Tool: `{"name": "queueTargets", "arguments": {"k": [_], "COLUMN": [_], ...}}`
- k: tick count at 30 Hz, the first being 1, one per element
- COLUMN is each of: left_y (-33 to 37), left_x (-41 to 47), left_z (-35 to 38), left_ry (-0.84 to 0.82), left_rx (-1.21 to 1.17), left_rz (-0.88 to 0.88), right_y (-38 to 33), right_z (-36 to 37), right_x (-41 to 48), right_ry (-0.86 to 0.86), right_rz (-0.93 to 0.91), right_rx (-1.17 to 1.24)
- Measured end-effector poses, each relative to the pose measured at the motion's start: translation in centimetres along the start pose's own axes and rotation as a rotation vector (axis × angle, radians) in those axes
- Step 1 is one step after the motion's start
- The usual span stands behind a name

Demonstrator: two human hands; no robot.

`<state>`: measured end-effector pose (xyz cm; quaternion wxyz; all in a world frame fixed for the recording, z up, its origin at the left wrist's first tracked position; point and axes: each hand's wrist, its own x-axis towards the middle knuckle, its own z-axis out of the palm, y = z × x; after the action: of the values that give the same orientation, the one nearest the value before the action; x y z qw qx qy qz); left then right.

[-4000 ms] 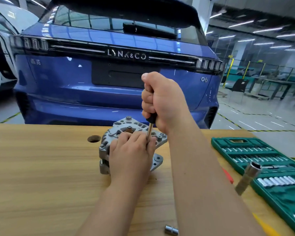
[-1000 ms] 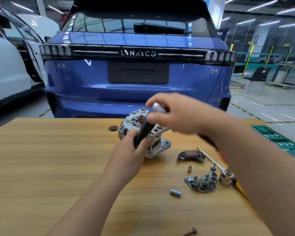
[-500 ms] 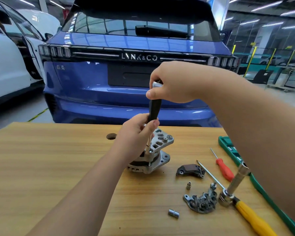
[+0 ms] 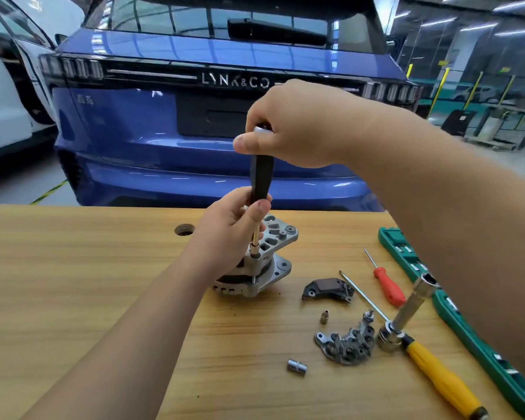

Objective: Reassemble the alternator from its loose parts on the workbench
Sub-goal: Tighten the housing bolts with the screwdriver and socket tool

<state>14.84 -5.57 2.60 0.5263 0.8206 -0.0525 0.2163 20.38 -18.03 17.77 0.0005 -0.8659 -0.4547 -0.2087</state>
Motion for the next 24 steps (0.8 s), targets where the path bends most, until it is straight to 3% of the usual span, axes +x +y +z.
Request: {"name": "queueTargets", "arguments": {"k": [5, 11, 14, 16, 19, 22, 24], "left_y": [0.3, -0.2, -0.1, 0.0, 0.2, 0.6, 1.1], "left_x": [0.5, 0.3, 0.1, 0.0, 0.3, -0.1, -0.4], "left_z": [-0.5, -0.4, -0.3, -0.2, 0.3, 1.7, 2.4], "left_ry": [-0.075, -0.1, -0.075, -0.07, -0.048, -0.007, 0.025], "left_rx": [0.008, -0.038, -0.089, -0.099, -0.076, -0.121, -0.172], "left_rz": [0.016, 0.026, 0.024, 0.028, 0.03, 0.012, 0.009], "right_y": [1.6, 1.5, 1.4, 1.0, -0.5, -2.5, -3.6], "right_z": [1.0, 1.5, 1.3, 1.0, 1.4, 2.4, 2.7], "right_x": [-0.4, -0.6, -0.4, -0.4, -0.2, -0.4, -0.8], "right_ry": [0.174, 0.384, 0.377, 0.31, 0.181, 0.182, 0.206], "right_rz": [-0.206, -0.443, -0.506, -0.442, -0.111, 0.172, 0.215], "right_rx": [-0.264, -0.28, -0.289, -0.31, -0.395, -0.301, -0.258]}}
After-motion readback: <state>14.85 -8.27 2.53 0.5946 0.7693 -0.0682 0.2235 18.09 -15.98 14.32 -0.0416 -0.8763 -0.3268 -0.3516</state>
